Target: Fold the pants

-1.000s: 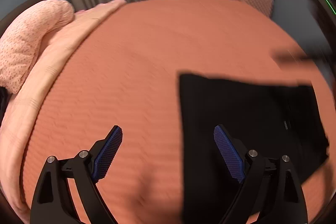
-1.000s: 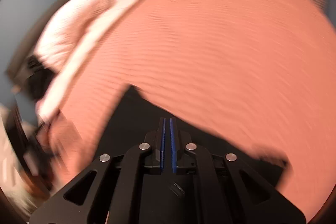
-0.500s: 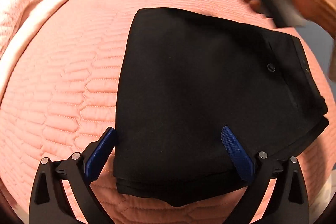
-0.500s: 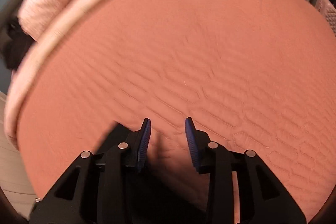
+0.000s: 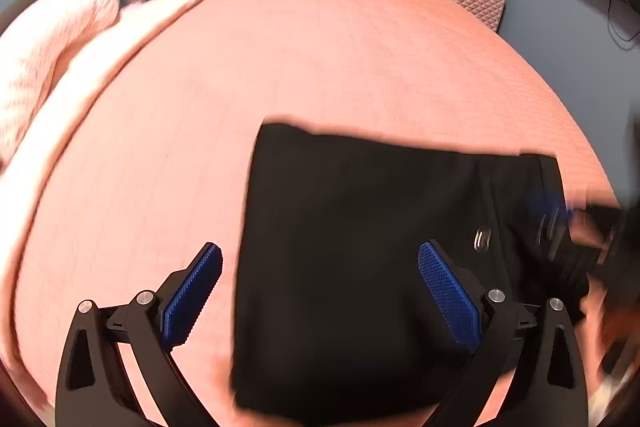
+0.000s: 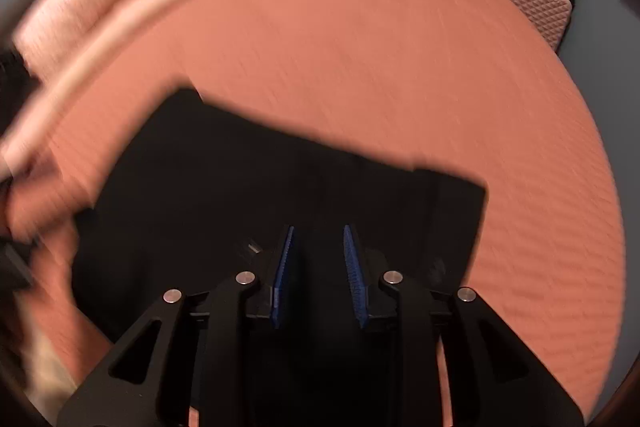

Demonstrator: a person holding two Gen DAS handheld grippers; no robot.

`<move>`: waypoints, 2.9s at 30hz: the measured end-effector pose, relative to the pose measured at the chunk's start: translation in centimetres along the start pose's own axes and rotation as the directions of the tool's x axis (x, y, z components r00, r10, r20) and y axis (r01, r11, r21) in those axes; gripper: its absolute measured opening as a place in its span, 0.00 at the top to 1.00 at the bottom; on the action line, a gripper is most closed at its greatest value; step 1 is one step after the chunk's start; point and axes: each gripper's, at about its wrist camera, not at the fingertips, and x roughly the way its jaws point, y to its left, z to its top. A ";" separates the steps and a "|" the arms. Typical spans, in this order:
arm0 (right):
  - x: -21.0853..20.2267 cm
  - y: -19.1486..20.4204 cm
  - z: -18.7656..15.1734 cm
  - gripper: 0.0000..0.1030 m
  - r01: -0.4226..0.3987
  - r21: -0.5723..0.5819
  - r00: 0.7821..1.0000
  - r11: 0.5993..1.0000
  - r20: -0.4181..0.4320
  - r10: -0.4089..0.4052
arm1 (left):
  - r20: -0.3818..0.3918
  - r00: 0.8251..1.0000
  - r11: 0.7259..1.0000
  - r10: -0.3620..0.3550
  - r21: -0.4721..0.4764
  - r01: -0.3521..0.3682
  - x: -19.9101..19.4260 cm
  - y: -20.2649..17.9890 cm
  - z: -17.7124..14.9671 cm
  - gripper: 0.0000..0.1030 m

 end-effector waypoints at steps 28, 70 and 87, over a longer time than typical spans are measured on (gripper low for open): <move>-4.7 -3.4 -12.0 0.86 -0.171 0.182 0.985 0.968 0.038 0.167 | -0.101 0.958 0.944 0.269 0.224 -0.242 1.0 -4.2 -7.2 0.05; -8.1 -3.3 -11.6 0.91 -0.107 0.264 0.994 0.958 0.062 0.094 | -0.120 0.968 0.975 0.221 0.022 -0.220 0.4 1.2 -3.4 0.05; -6.5 -1.9 -14.2 0.90 -0.063 0.248 0.998 0.967 -0.014 0.068 | -0.214 0.951 0.974 0.225 0.036 -0.222 -1.2 -0.8 -9.1 0.05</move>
